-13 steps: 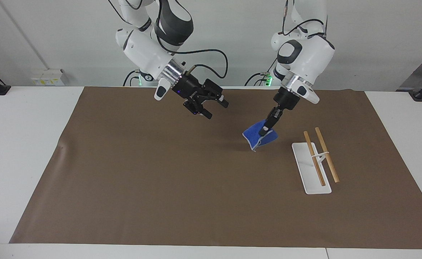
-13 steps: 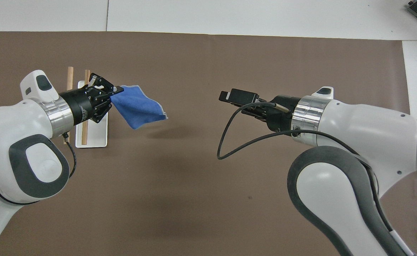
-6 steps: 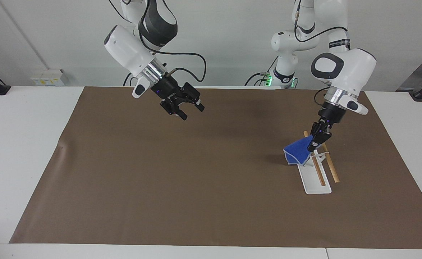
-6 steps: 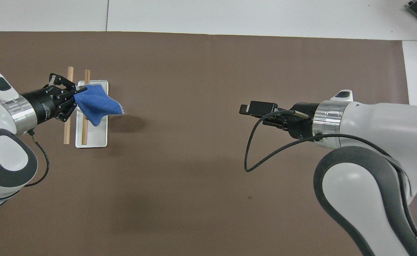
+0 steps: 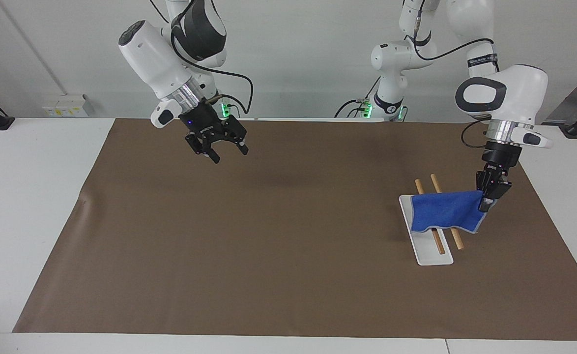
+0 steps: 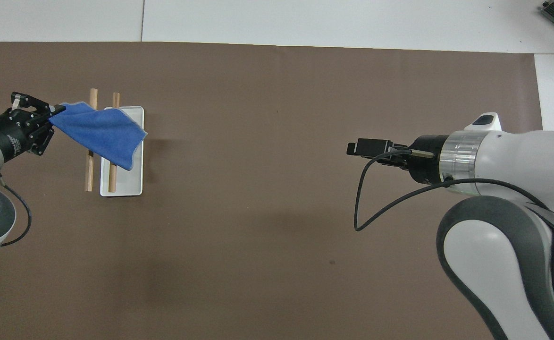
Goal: Right arm passes towel to left arm to hang
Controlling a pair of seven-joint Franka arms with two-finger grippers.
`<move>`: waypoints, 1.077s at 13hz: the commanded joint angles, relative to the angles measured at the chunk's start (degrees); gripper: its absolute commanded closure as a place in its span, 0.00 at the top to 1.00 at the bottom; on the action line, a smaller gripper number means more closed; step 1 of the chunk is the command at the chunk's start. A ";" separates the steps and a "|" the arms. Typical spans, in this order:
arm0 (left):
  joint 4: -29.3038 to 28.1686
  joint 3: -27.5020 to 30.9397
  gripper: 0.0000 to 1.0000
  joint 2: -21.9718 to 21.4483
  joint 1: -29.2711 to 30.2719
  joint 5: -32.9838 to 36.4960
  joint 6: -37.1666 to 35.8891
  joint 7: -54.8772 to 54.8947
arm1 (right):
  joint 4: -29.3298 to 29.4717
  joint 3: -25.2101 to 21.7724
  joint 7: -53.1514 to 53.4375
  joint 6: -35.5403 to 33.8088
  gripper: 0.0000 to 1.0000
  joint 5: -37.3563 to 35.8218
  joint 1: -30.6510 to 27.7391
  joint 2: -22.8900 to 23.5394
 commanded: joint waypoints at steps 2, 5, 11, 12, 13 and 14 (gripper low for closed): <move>-2.37 0.21 0.00 0.22 0.24 -0.75 2.30 0.83 | 7.19 -1.46 1.48 -9.37 1.00 -11.70 -3.52 -0.28; -5.63 0.65 0.00 0.39 0.68 -0.84 3.71 0.65 | 15.98 -11.20 1.65 -19.30 1.00 -20.69 2.43 2.53; -10.90 1.62 0.00 -0.74 0.68 -0.84 3.62 -0.76 | 22.51 -13.52 1.92 -24.51 1.00 -34.16 5.88 5.52; -12.13 1.62 0.00 -1.53 0.59 -0.84 3.62 -1.97 | 22.51 -13.52 2.27 -25.04 1.00 -34.42 5.97 5.70; -13.10 1.53 0.00 -1.80 0.50 -0.75 3.62 -3.29 | 22.69 -13.61 2.27 -25.83 1.00 -34.43 5.88 6.05; -14.06 1.44 0.00 -2.32 0.42 -0.75 3.62 -4.09 | 24.17 -14.13 2.27 -26.18 1.00 -33.99 5.88 6.66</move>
